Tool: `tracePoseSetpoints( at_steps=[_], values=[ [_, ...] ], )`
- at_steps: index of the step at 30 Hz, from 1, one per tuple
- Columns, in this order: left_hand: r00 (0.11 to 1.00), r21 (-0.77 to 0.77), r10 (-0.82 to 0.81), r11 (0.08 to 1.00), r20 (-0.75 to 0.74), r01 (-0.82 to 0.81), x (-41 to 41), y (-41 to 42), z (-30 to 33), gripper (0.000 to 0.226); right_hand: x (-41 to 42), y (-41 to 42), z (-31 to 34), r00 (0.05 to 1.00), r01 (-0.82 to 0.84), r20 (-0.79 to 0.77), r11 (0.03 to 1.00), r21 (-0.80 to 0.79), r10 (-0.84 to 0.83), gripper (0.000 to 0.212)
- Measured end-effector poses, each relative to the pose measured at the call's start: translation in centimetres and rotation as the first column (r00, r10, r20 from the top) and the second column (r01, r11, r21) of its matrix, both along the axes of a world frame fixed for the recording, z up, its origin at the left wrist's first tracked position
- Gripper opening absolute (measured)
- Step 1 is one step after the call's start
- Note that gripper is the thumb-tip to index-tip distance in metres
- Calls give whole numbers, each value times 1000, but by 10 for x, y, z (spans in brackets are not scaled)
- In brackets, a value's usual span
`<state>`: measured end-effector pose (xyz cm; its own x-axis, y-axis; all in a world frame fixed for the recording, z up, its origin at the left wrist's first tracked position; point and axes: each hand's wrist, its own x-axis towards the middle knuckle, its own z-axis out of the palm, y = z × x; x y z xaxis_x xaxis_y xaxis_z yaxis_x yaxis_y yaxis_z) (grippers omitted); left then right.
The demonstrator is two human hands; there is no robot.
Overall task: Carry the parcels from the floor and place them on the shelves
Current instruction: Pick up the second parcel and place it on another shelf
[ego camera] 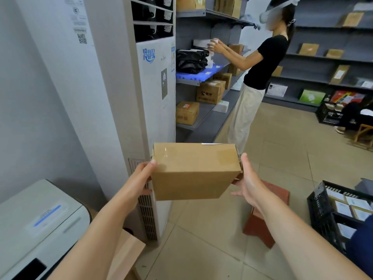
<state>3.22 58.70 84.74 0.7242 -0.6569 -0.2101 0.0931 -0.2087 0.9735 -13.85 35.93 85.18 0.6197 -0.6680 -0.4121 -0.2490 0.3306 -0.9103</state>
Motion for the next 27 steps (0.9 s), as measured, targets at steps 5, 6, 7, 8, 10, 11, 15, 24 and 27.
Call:
tracePoseSetpoints(
  at_steps=[5, 6, 7, 8, 10, 11, 15, 24, 27],
  values=[
    [996, -21, -84, 996, -13, 84, -3, 7, -6, 58, -4, -1, -1, 999, -35, 4, 999, 13, 35, 54],
    [994, -24, -113, 993, -16, 112, -3, 9, -7, 62, -4, -1, -2, 999, -38, 8, 999, 12, 38, 52],
    [991, -28, -134, 991, -21, 134, -3, 11, -9, 67, -5, -2, -3, 999, -43, 12, 999, 7, 43, 50],
    [989, -37, -148, 989, -27, 147, -2, 13, -11, 73, -5, -4, -4, 999, -47, 5, 999, -5, 47, 48],
    [984, -58, -176, 983, -41, 173, -1, 17, -14, 82, -6, -7, -7, 999, -29, -20, 999, -22, 29, 45],
    [979, -59, -198, 979, -41, 196, 0, 18, -16, 85, -7, -7, -8, 999, -18, -35, 1000, -21, 17, 44],
    [969, -75, -246, 966, 15, 247, 0, 17, -22, 84, -12, -10, -14, 996, -34, -86, 999, 6, 34, 47],
    [992, -193, -129, 973, -6, 126, 8, 11, -26, 56, -19, -1, -19, 999, -36, -17, 998, 56, 37, 15],
    [994, -223, -107, 969, 1, 104, 15, 8, -32, 80, -15, 3, -22, 999, 8, 45, 997, 82, -12, 37]
  ],
)
